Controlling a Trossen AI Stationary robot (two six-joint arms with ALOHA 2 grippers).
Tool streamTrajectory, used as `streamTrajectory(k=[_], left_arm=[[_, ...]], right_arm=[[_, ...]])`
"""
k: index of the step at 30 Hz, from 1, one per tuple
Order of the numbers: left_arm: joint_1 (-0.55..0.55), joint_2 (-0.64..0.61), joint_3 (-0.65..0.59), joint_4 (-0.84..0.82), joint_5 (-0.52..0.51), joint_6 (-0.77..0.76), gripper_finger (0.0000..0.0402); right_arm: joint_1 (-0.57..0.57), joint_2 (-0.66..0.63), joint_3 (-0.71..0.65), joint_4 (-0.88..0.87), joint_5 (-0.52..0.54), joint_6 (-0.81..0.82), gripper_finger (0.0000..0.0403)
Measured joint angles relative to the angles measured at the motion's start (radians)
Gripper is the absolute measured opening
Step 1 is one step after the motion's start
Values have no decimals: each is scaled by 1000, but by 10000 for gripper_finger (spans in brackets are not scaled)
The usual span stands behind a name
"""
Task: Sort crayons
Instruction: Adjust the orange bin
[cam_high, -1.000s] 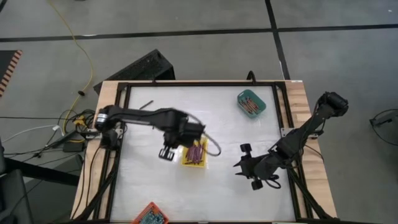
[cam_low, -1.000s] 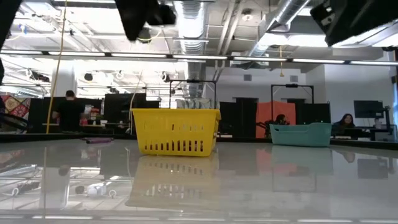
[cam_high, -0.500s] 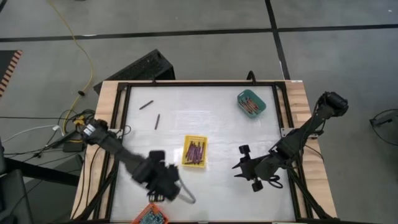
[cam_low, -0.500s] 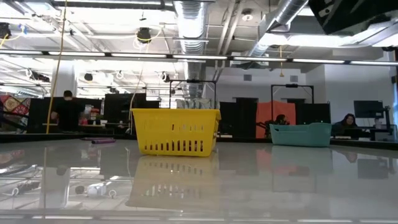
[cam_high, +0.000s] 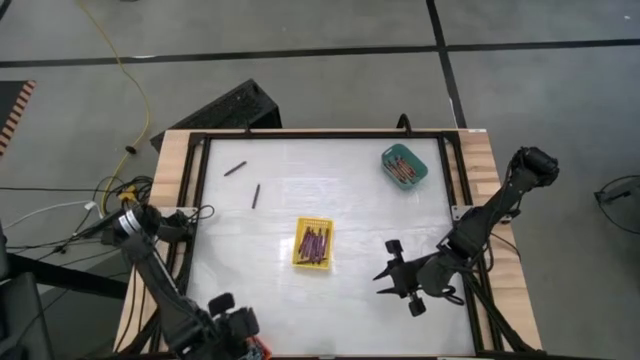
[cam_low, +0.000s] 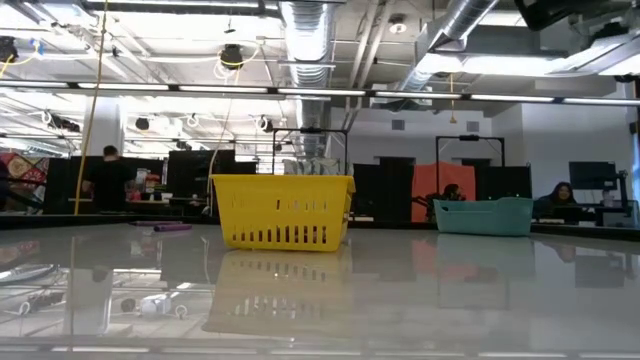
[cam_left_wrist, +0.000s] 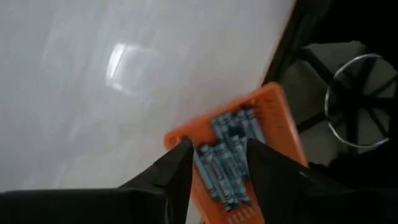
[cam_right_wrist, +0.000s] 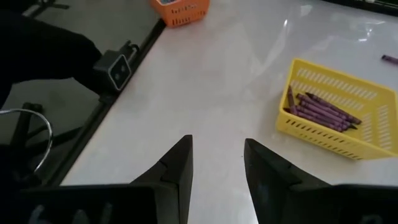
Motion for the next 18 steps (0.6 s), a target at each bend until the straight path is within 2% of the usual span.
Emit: streamTrajectory(k=[4, 8, 18], left_arm=[[-42, 1, -63, 38, -1, -136, 131], [-75, 1, -90, 46, -15, -205, 134], [-76, 86, -88, 14, 42, -172, 162]], right_arm=[[19, 0, 0, 8, 0, 12, 138], [33, 0, 0, 8, 0, 14, 138], [22, 0, 0, 10, 0, 9, 138]])
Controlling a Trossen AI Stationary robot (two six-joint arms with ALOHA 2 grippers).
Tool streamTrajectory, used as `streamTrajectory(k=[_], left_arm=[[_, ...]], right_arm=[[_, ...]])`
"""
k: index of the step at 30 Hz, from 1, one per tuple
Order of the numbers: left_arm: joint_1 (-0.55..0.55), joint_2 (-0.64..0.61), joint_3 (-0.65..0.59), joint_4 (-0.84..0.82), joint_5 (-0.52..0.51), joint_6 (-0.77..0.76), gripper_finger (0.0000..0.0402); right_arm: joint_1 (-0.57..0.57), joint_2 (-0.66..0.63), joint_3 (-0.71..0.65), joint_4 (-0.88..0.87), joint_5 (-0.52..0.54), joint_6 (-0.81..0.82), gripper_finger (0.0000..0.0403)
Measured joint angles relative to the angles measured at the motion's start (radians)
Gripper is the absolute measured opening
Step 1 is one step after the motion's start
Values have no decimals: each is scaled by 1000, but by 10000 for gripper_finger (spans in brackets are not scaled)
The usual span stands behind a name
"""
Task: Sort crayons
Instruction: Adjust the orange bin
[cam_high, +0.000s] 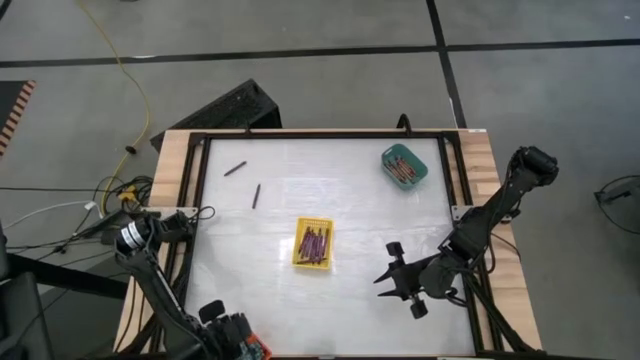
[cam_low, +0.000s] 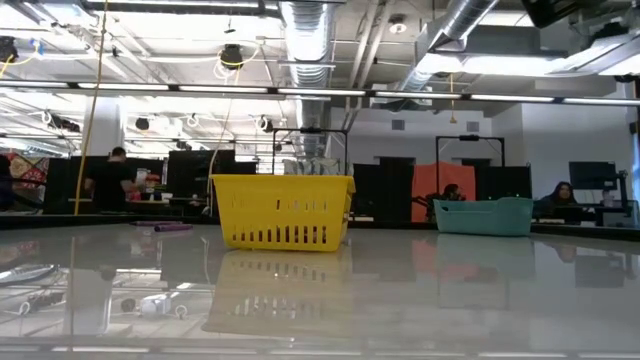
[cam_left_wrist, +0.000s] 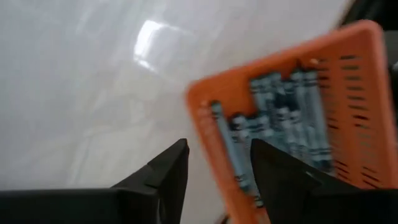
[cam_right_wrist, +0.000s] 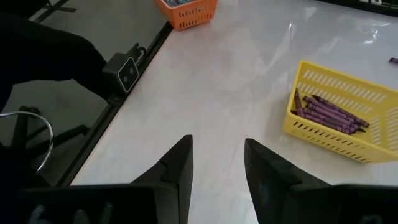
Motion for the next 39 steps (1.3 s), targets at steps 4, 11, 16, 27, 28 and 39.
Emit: streamTrajectory(k=[4, 11, 16, 27, 28, 39], left_arm=[[8, -3, 0, -57, -22, -20, 178], [20, 30, 0, -20, 8, 46, 188], [24, 50, 0, -17, -7, 47, 186], [70, 97, -2, -94, 79, 124, 25], [78, 98, -2, -101, 77, 136, 14], [131, 100, -6, -237, 21, 246, 2]], right_arm=[[0, 0, 0, 1, 0, 0, 138], [0, 0, 0, 1, 1, 3, 138], [-6, 0, 0, 0, 1, 3, 138], [-6, 0, 0, 2, 4, 4, 138], [-6, 0, 0, 3, 4, 5, 138], [-3, 0, 0, 16, 3, 11, 138]])
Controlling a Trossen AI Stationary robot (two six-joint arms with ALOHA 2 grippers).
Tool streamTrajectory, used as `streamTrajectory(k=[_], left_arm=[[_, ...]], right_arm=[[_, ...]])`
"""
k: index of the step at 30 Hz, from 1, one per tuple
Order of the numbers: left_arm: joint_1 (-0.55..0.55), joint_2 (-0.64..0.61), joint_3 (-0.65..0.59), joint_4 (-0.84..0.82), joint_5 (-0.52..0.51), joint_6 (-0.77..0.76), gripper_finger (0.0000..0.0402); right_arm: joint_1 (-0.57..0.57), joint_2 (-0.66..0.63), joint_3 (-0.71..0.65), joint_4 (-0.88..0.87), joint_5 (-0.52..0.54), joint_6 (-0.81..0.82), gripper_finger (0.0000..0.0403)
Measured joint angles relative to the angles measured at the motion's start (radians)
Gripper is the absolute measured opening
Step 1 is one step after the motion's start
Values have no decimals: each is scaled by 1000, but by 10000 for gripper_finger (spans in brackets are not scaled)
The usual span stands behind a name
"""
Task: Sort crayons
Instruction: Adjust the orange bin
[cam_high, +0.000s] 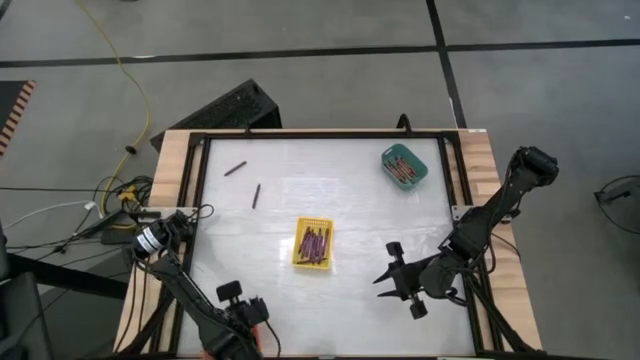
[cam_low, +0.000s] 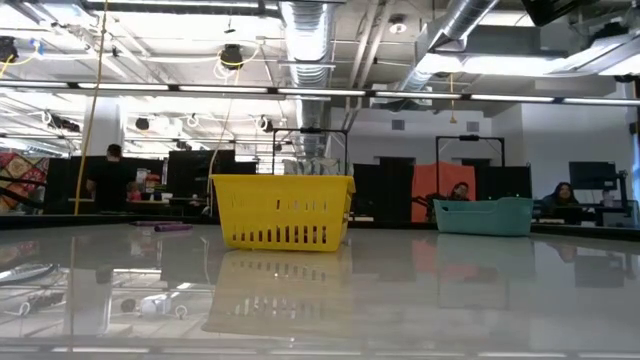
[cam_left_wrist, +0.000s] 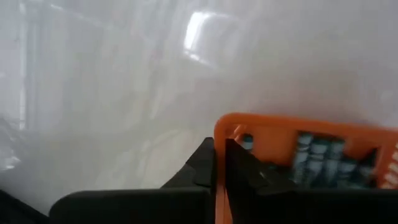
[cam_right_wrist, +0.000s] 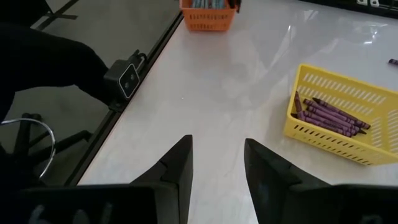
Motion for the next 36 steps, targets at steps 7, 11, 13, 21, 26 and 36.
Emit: streamTrajectory(k=[7, 11, 13, 21, 26, 36], left_arm=[[12, 0, -2, -85, -6, 105, 1], [2, 0, -2, -91, 5, 169, 1], [-11, 0, -2, -88, 26, 184, 1], [-73, 2, -4, -121, 102, 157, 20], [-92, 3, -4, -113, 89, 112, 89], [-92, -63, 26, -114, 21, 59, 194]], right_arm=[[0, 0, 0, 1, -3, 0, 138], [12, 0, 0, 1, -2, 0, 138], [17, 0, 0, 1, -2, 3, 138], [26, 0, 0, 1, 5, 8, 138], [26, 0, 0, 1, 6, 9, 138], [26, 0, 0, 1, 7, 18, 138]])
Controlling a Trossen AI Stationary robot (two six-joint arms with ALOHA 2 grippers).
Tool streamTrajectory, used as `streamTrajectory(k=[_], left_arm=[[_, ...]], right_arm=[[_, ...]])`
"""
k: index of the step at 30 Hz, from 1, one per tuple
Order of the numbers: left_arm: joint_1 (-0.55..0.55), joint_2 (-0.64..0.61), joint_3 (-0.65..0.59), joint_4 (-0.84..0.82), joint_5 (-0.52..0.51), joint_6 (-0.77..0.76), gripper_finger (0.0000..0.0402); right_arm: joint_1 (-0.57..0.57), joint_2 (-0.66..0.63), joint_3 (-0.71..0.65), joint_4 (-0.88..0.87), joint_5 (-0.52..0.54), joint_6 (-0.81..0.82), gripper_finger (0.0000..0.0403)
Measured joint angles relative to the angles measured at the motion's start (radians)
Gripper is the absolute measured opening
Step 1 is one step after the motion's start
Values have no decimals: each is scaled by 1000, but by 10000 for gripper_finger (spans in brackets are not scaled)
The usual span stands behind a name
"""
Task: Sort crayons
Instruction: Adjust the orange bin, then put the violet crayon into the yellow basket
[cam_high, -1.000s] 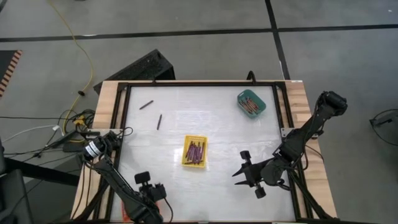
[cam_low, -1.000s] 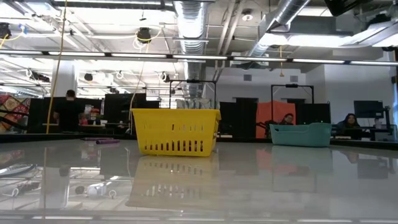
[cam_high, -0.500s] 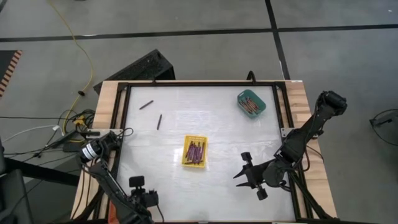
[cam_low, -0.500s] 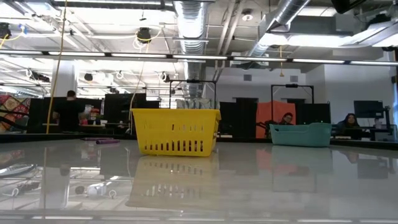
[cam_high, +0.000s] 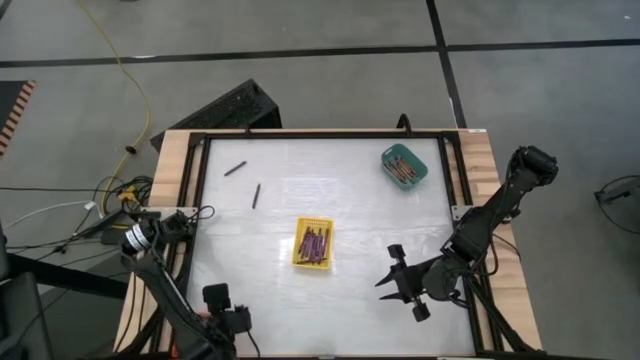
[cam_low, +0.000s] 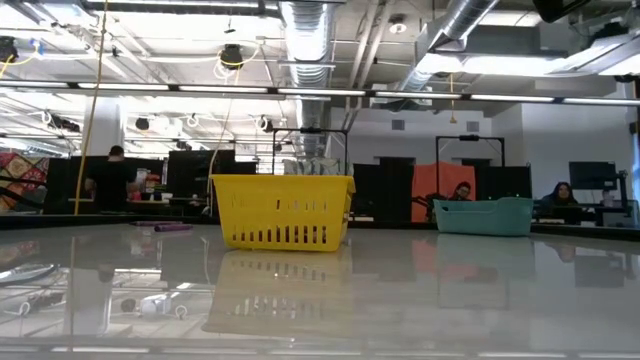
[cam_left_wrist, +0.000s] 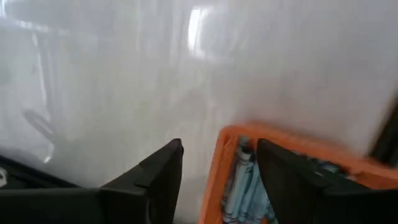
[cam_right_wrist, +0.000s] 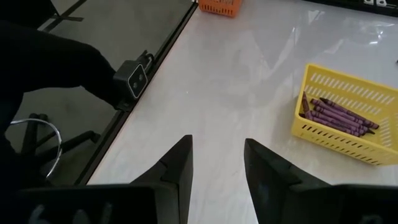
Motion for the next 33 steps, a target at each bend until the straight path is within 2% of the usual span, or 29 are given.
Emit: streamTrajectory(k=[4, 7, 9, 11, 15, 19, 25, 29, 33], left_arm=[[16, -90, 28, -17, -205, -100, 194], [73, -165, 10, -69, -369, -190, 186], [138, -205, -23, -79, -440, -153, 179], [232, -236, -65, -69, -463, -47, 175], [479, -324, -194, 21, -461, 203, 174], [772, -460, -353, 195, -423, 463, 174], [1253, -630, -576, 427, -215, 829, 174], [1504, -627, -631, 490, -87, 1055, 174], [1677, -546, -610, 514, -19, 1246, 174]], right_arm=[[0, 0, 0, -2, 0, 0, 138], [0, 0, 0, -3, 0, -8, 138], [0, 0, 0, -3, 0, -11, 138], [0, 0, 0, -3, -1, -11, 138], [5, 5, 0, 3, 0, -3, 138], [20, 40, 0, 25, 2, -2, 138], [21, 128, 0, 40, -7, 22, 138], [21, 168, 0, 42, -10, 26, 138], [3, 172, 0, 49, -11, 26, 138]])
